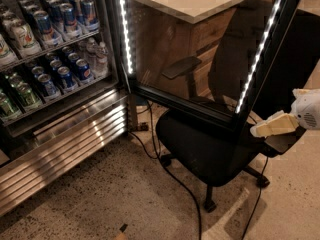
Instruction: Close right fridge door
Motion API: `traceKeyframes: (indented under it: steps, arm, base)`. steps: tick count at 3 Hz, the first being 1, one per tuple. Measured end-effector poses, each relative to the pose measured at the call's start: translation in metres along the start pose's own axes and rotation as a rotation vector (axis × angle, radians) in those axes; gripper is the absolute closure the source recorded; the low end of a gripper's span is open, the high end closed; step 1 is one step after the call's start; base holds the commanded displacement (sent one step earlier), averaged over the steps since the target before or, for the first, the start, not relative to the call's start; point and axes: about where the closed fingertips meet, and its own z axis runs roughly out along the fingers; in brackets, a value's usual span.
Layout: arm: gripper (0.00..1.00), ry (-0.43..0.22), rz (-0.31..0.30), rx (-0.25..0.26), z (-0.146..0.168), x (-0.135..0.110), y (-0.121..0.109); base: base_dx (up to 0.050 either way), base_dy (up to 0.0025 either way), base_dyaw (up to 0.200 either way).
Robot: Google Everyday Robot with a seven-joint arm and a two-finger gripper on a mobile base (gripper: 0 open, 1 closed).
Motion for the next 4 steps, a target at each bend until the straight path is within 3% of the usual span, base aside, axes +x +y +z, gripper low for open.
traceKeyframes:
  steps: [1,2,4]
  arm:
    - [0.18,-0.072,0.036,-0.002,0.015,0.0,-0.013]
    - [0.42,-0.183,0.077,0.013,0.034,-0.003,-0.046]
    - [0.88,-0.31,0.108,0.101,0.053,-0.004,-0.115]
  base:
    - [0.0,0.0,0.0]
    - [0.0,0.0,0.0]
    - [0.0,0.0,0.0]
